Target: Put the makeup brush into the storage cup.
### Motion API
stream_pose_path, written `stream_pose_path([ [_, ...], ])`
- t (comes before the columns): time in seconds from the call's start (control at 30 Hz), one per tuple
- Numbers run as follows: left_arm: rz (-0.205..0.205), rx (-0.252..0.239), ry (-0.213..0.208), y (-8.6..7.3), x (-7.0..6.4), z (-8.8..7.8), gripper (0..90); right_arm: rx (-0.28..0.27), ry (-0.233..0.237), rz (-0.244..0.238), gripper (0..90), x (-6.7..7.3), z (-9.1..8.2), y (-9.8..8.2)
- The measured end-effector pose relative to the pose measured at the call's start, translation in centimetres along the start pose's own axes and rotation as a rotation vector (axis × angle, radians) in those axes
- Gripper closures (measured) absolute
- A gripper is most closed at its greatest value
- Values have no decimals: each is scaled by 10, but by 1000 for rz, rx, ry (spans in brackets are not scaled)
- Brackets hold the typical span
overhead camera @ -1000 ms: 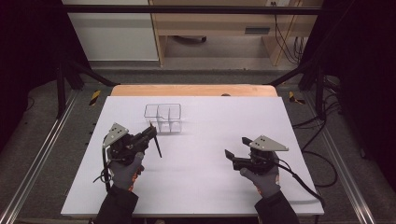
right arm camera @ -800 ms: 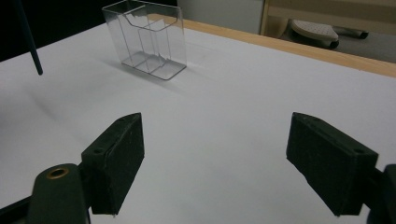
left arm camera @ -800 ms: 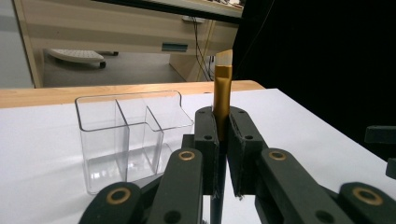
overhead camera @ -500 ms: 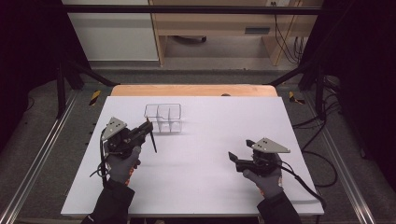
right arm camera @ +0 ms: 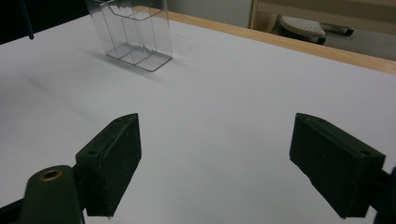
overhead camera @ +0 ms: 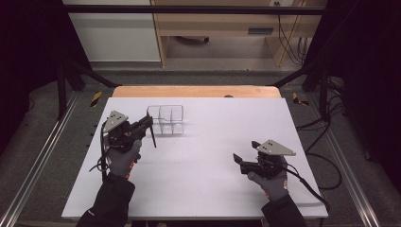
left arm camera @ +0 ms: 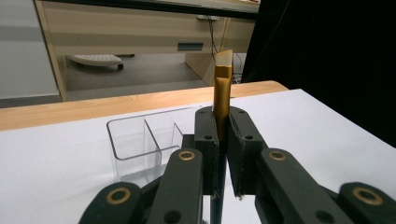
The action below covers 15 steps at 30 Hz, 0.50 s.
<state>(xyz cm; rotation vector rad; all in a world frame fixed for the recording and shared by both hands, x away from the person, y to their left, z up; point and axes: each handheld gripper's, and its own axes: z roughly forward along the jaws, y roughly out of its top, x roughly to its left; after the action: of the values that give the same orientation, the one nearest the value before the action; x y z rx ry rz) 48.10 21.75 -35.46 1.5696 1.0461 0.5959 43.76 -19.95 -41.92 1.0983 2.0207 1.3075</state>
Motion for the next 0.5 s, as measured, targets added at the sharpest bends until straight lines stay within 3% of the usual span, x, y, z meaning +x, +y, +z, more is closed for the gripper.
stream_pose_path([
  [0.5, 27, 0, 20, 20, 3, 15, 820, 12, -11, 5, 159, -4, 1, -2],
])
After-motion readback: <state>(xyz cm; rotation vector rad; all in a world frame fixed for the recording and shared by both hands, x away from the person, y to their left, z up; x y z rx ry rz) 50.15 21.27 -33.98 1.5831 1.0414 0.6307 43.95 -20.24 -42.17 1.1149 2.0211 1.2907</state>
